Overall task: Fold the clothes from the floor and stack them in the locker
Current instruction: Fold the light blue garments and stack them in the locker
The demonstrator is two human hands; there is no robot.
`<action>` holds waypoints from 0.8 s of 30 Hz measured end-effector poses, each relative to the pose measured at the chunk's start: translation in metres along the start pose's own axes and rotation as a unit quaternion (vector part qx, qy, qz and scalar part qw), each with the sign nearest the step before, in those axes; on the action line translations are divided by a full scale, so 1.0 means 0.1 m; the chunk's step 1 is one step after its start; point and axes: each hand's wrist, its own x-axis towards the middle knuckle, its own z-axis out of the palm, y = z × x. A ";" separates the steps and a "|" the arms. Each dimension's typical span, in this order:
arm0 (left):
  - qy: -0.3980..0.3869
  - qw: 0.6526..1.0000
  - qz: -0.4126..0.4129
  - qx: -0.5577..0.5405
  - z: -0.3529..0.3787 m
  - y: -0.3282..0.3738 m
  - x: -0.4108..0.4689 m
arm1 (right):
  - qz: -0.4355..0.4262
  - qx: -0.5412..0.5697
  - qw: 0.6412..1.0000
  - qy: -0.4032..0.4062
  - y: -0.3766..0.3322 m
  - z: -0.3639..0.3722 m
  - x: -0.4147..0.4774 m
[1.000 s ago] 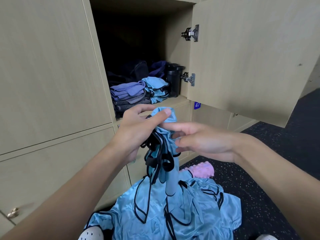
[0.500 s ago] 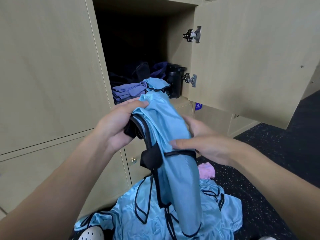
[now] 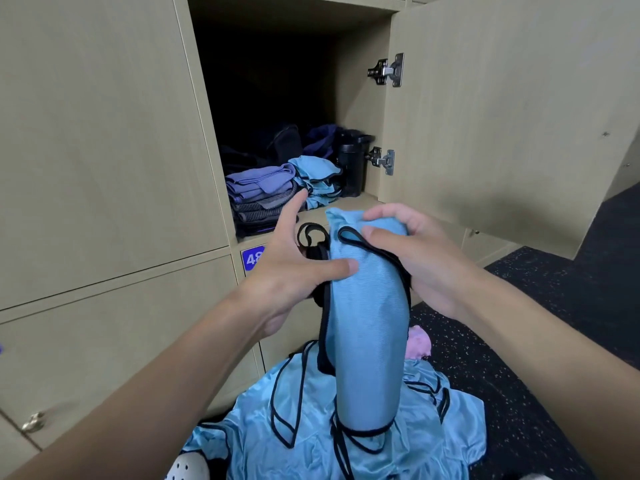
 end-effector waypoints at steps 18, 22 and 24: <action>0.079 0.981 0.111 0.138 -0.10 0.13 0.05 | -0.063 -0.159 0.983 -0.062 0.03 -0.07 0.00; -0.039 0.991 0.041 0.119 -0.19 0.06 0.05 | -0.067 -0.094 0.992 -0.045 0.00 -0.07 -0.01; -0.070 0.991 0.036 0.106 -0.16 0.02 0.02 | -0.061 -0.020 0.998 -0.029 -0.01 -0.07 -0.03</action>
